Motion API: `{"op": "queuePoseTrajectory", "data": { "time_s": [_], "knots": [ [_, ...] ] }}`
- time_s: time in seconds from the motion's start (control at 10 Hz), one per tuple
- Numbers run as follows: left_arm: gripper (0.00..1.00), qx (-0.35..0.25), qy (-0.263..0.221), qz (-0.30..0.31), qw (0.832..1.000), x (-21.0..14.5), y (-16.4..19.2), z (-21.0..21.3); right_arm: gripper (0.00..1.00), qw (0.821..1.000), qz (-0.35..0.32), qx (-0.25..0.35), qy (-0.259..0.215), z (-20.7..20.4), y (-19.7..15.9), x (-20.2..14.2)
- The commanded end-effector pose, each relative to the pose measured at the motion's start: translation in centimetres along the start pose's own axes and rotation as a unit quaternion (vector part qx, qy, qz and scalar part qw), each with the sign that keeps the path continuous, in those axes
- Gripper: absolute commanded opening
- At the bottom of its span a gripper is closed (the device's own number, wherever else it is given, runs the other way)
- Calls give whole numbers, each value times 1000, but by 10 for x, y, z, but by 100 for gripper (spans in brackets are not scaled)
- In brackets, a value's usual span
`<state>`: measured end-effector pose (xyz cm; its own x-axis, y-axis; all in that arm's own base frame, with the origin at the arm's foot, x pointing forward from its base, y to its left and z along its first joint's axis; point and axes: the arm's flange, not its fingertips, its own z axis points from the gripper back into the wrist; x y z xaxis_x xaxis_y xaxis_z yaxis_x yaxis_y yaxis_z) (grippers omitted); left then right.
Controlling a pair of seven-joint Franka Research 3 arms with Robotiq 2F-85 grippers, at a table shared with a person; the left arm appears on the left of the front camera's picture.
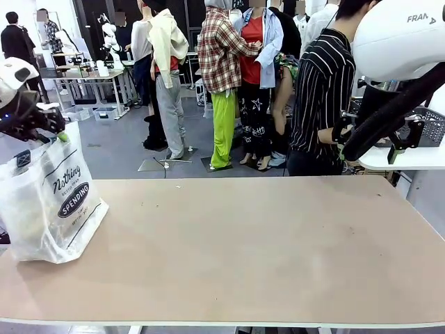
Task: Transfer purchased items from the store into the shopping bag.
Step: Move the Reusable shopping bag to the right side of the table.
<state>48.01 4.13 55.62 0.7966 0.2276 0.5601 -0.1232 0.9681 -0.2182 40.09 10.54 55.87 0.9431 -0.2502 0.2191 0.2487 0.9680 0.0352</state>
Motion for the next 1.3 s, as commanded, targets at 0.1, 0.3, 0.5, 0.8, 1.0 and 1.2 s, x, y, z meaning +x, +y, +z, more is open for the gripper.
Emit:
{"op": "queuePoseTrajectory", "data": {
  "time_s": [0.1,0.3,0.5,0.8,1.0,1.2],
  "knots": [
    [100,-12,-83,32,996,-6,-47,37,100,1000,-4,-6,-2,0,1,0],
    [100,-39,-132,0,990,-22,-104,58,100,1000,-4,-6,-2,0,1,0],
    [100,-91,-113,-20,989,-44,-168,44,100,1000,-4,-6,-2,0,1,0],
    [100,-179,-7,-64,982,-68,-251,-21,100,1000,-4,-6,-2,0,1,0],
    [100,-170,44,-85,981,-82,-294,-69,100,1000,-4,-6,-2,0,1,0],
    [100,-184,82,-80,976,-79,-301,-90,100,1000,-4,-6,-2,0,1,0]
  ]
}}
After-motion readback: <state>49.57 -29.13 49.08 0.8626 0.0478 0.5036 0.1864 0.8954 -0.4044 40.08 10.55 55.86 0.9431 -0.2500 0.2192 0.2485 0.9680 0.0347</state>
